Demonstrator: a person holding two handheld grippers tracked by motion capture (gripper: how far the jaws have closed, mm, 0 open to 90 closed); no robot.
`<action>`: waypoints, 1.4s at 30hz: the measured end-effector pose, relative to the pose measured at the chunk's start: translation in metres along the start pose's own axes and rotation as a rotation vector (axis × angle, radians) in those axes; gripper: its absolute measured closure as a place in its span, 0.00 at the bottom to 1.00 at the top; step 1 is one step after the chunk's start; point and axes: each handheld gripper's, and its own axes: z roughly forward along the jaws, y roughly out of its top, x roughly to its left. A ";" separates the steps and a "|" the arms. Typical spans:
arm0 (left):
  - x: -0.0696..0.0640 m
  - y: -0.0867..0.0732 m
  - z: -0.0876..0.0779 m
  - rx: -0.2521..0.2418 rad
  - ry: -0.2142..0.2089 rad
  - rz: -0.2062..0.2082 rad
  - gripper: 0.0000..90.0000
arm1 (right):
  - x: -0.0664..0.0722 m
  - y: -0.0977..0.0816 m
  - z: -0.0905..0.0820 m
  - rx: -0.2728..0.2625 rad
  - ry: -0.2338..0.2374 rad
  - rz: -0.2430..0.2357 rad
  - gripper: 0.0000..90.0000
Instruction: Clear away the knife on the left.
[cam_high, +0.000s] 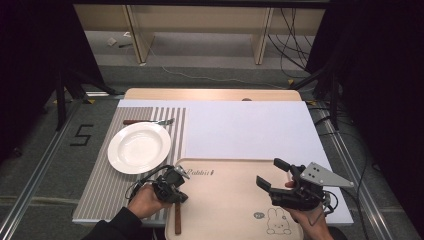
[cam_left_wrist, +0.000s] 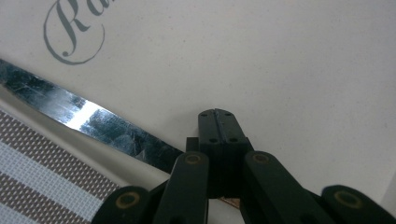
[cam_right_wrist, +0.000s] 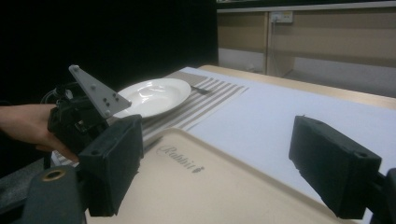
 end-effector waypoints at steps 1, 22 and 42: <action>0.001 0.000 0.000 -0.001 0.002 -0.003 1.00 | 0.000 0.000 0.000 0.000 0.000 0.001 0.21; 0.009 -0.005 -0.007 -0.037 -0.010 -0.027 0.83 | 0.000 0.000 0.000 -0.002 0.000 0.000 0.21; -0.002 -0.002 -0.029 -0.364 -0.073 -0.006 0.23 | 0.000 0.000 0.000 -0.001 0.001 -0.001 0.21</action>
